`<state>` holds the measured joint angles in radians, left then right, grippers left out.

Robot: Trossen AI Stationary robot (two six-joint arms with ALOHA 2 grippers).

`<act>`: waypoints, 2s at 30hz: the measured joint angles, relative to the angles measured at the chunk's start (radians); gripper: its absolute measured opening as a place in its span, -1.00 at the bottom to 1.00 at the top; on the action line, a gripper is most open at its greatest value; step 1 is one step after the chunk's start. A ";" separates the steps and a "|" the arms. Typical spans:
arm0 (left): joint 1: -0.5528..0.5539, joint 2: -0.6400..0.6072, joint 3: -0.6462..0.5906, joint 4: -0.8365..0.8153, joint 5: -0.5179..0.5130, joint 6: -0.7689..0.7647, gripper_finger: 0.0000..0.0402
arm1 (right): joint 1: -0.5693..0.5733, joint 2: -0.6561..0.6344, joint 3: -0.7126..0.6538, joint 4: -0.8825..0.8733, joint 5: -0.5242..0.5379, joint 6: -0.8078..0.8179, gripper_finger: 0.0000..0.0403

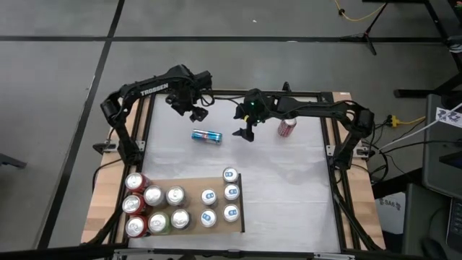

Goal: Place canned beverage on shelf
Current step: Put the blue soda can on the shelf aligned with the other blue soda cans

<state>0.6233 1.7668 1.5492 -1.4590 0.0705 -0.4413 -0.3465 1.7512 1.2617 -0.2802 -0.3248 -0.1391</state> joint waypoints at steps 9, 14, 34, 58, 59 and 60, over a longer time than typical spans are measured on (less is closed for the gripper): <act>-0.003 -0.001 -0.157 0.072 -0.004 -0.031 0.33 | 0.000 0.000 0.000 0.001 -0.001 0.000 0.91; -0.003 -0.001 -0.264 0.158 -0.007 -0.038 0.33 | 0.000 0.000 0.000 0.031 -0.001 0.001 0.91; -0.011 -0.001 -0.418 0.402 -0.051 -0.081 0.33 | 0.000 0.128 0.001 0.178 0.052 0.063 0.91; -0.023 -0.013 -0.409 0.456 0.055 -0.085 0.33 | 0.006 0.178 0.012 0.179 -0.032 0.131 0.91; -0.025 -0.013 -0.409 0.457 0.056 -0.091 0.33 | 0.008 0.178 0.017 0.181 -0.041 0.138 0.91; -0.028 -0.013 -0.409 0.458 0.058 -0.098 0.33 | 0.013 0.177 0.022 0.183 -0.047 0.148 0.91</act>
<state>0.5954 1.7535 1.1400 -1.0010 0.1288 -0.5396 -0.3334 1.9285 1.2839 -0.0972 -0.3723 0.0087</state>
